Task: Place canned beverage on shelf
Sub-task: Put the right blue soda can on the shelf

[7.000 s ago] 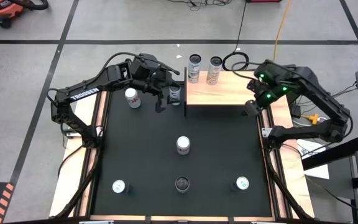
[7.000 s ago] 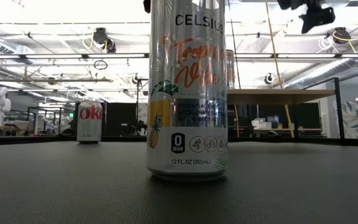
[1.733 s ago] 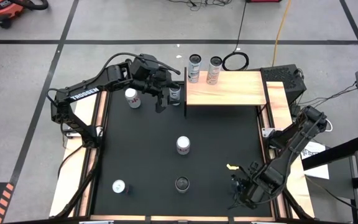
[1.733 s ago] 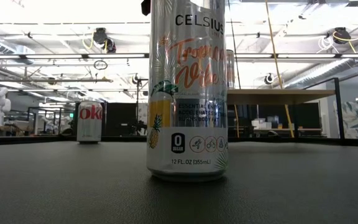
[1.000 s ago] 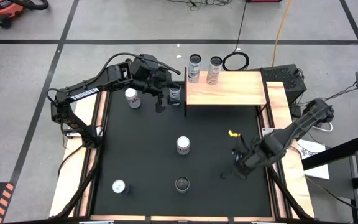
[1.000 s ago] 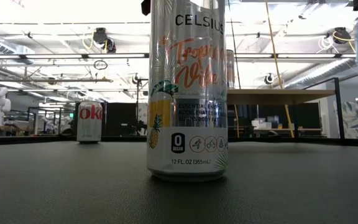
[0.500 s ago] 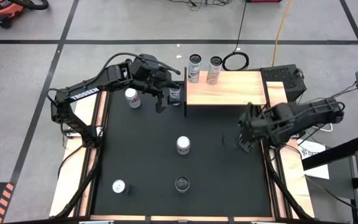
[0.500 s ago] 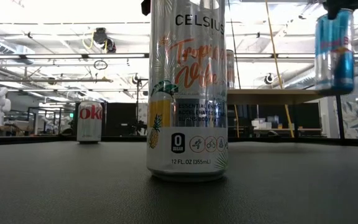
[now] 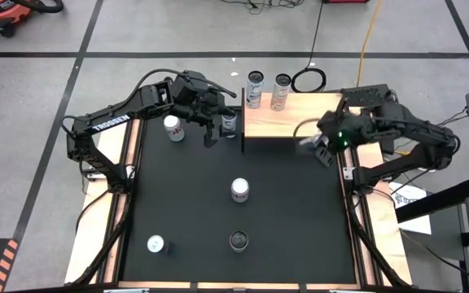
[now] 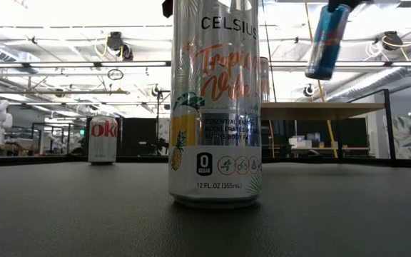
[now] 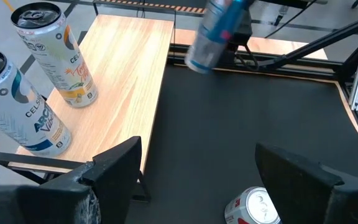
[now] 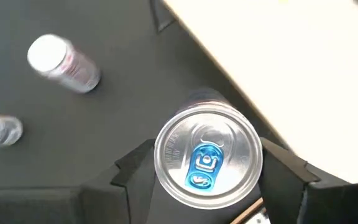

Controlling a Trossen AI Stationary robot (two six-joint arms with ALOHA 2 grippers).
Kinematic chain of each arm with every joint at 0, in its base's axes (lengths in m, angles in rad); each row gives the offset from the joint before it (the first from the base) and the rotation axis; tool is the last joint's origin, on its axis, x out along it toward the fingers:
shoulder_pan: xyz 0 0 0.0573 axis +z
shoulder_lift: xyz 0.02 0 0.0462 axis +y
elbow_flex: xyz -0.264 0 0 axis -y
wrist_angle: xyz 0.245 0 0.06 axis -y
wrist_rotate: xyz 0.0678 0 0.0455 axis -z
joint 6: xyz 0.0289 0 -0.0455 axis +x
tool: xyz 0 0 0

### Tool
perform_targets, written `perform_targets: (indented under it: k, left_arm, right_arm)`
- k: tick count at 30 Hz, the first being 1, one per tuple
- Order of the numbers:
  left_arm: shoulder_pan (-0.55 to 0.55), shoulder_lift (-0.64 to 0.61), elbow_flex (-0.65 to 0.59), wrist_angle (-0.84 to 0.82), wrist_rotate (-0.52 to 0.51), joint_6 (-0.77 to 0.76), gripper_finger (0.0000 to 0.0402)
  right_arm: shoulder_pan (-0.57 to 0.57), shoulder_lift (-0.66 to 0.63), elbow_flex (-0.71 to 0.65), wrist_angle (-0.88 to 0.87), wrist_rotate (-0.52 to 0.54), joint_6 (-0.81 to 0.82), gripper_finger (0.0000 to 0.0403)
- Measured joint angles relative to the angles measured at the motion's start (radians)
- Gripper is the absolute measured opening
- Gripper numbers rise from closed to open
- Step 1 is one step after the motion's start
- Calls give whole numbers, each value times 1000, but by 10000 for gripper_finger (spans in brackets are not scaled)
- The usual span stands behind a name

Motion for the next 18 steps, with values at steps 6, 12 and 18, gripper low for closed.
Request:
perform_targets:
  k: [6, 12, 18]
  left_arm:
    - [0, 0, 0, 0, 0, 0, 318]
    - [0, 0, 0, -1, 0, 0, 318]
    - [0, 0, 0, -20, 0, -1, 318]
  right_arm:
    - [-143, 61, 111, 1, 16, -169, 206]
    - [-276, 160, 251, 1, -30, -314, 207]
    - [-398, 255, 354, 2, -116, -441, 207]
